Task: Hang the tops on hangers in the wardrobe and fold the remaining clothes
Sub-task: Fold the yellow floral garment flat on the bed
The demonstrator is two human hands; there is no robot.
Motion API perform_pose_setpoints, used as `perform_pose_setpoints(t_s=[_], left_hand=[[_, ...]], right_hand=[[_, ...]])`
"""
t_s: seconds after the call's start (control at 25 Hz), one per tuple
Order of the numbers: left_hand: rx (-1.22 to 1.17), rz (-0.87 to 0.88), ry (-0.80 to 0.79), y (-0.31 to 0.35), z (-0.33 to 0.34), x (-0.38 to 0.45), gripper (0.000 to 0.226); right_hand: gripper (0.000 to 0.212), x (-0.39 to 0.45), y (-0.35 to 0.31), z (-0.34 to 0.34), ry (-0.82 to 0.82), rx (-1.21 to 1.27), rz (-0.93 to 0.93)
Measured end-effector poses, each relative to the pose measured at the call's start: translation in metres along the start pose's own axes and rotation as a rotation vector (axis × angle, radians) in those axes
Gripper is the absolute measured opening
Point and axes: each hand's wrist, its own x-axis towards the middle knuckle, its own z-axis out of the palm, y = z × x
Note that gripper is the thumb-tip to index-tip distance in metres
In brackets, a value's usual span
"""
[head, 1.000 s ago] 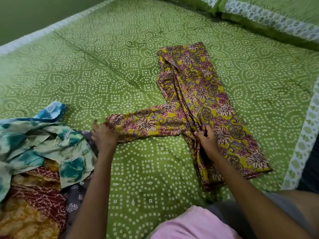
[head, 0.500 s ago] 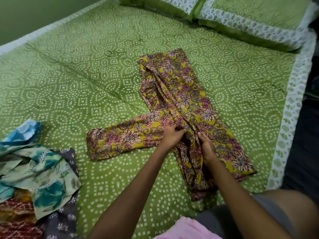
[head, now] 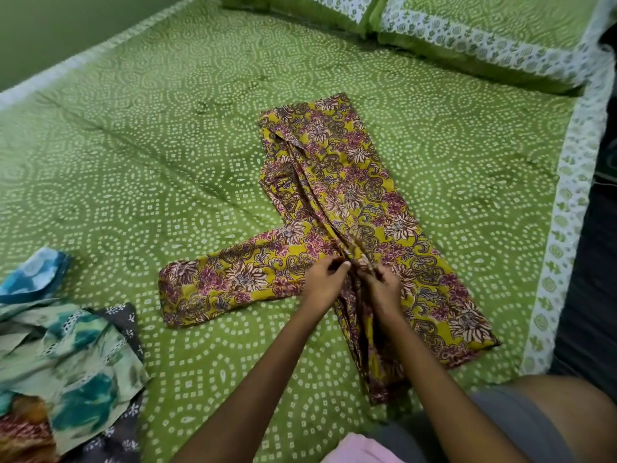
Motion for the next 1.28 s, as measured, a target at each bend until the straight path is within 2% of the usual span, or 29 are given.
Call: perform_pose_setpoints(t_s=[0.08,0.12,0.16,0.24,0.32,0.36,0.44,0.52,0.56,0.6,0.64,0.68,0.72,0.76,0.8,0.84,0.88,0.92,0.96,1.0,1.04,1.12,1.2,1.28], left_hand=[[0.295,0.034,0.27,-0.025,-0.027,-0.01,0.052],[0.477,-0.018,0.405,-0.041,-0.049,-0.011,0.07],[0.6,-0.11,0.497,-0.057,-0.077,-0.01,0.085],[0.626,-0.363,0.569,-0.081,-0.136,-0.007,0.102],[0.636,-0.546,0.529,-0.094,-0.177,-0.007,0.102],[0.664,-0.552,0.507,-0.095,-0.186,-0.007,0.09],[0.635,-0.384,0.464,-0.081,-0.181,-0.004,0.051],[0.449,-0.214,0.381,-0.054,-0.152,-0.004,0.033],[0.292,-0.188,0.348,-0.04,-0.134,-0.002,0.028],[0.074,-0.184,0.27,-0.024,-0.113,-0.004,0.024],[-0.132,-0.181,0.12,-0.008,-0.091,-0.008,0.021],[-0.279,-0.15,-0.068,0.007,-0.07,-0.014,0.017],[-0.317,-0.08,-0.251,0.021,-0.051,-0.021,0.013],[-0.318,0.001,-0.384,0.033,-0.037,-0.027,0.008],[-0.314,0.071,-0.44,0.043,-0.029,-0.029,0.007],[-0.326,0.13,-0.41,0.051,-0.026,-0.029,0.008],[-0.302,0.177,-0.308,0.052,-0.026,-0.023,0.009],[-0.244,0.2,-0.186,0.05,-0.028,-0.016,0.01],[-0.148,0.183,-0.082,0.04,-0.032,-0.006,0.013],[-0.051,0.137,-0.024,0.029,-0.035,0.003,0.015],[0.028,0.076,-0.003,0.016,-0.037,0.01,0.015],[0.138,-0.004,0.03,-0.003,-0.034,0.018,0.016],[0.226,-0.037,0.133,-0.012,-0.026,0.025,0.025],[0.259,-0.1,0.144,-0.012,-0.019,0.03,0.032]], right_hand=[[0.007,0.007,-0.007,-0.009,0.174,0.111,0.121],[0.006,0.009,-0.009,-0.014,0.199,0.103,0.133],[0.008,0.01,-0.008,-0.017,0.2,0.067,0.132],[0.023,0.008,-0.007,-0.015,0.158,-0.031,0.083],[0.036,0.001,-0.003,-0.006,0.143,-0.127,0.012],[0.042,-0.002,-0.002,-0.001,0.151,-0.195,-0.051],[0.057,-0.011,-0.001,0.007,0.166,-0.435,-0.27],[0.078,-0.014,0.011,0.012,0.151,-0.743,-0.573],[0.091,-0.016,0.011,0.013,0.09,-0.904,-0.732],[0.101,-0.018,0.01,0.017,-0.019,-1.004,-0.812],[0.105,-0.019,0.01,0.019,-0.173,-1.052,-0.832],[0.098,-0.025,0.013,0.018,-0.339,-1.044,-0.776],[0.077,-0.027,0.017,0.017,-0.444,-0.96,-0.708],[0.049,-0.026,0.018,0.012,-0.428,-0.786,-0.62],[0.029,-0.022,0.013,0.0,-0.337,-0.69,-0.422],[0.024,-0.015,0.005,-0.014,-0.225,-0.464,-0.15],[0.029,-0.003,-0.001,-0.029,-0.039,-0.056,0.169],[0.033,0.01,-0.006,-0.048,0.136,0.118,0.289],[0.033,0.02,-0.013,-0.067,0.195,0.292,0.274],[0.032,0.03,-0.013,-0.083,0.216,0.527,0.238],[0.03,0.037,-0.009,-0.096,0.25,0.636,0.222],[0.032,0.034,-0.001,-0.106,0.296,0.624,0.205],[0.043,0.03,0.004,-0.102,0.282,0.634,0.212],[0.046,0.026,0.001,-0.093,0.297,0.544,0.199]])
